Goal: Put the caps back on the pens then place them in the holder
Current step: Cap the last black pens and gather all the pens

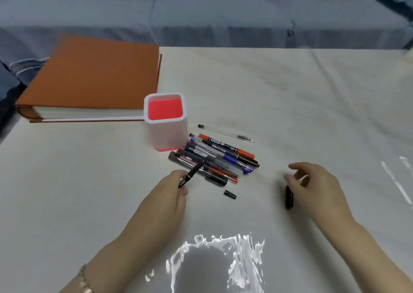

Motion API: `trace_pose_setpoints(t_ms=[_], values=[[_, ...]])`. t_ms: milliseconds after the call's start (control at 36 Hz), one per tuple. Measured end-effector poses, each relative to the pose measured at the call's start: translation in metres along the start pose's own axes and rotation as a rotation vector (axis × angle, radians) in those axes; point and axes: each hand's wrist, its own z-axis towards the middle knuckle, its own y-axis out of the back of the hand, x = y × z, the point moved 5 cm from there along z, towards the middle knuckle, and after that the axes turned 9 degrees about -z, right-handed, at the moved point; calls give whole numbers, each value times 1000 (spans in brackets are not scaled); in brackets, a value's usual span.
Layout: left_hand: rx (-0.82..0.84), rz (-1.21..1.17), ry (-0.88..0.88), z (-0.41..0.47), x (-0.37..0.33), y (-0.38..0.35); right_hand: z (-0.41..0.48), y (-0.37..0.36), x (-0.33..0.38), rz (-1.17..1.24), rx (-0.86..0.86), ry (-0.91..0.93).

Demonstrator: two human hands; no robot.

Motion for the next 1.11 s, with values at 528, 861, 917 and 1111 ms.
trace_pose_setpoints(t_ms=[528,861,917,1111], values=[[27,-32,-109,-11,-23,-4,-25,15,58,590,112,226],[6,48,-228,-16,-30,1,-37,18,77,703,208,280],[12,54,-237,-16,-30,0,-37,18,77,706,208,288],[23,78,-274,-19,-31,-3,-37,17,76,659,212,314]])
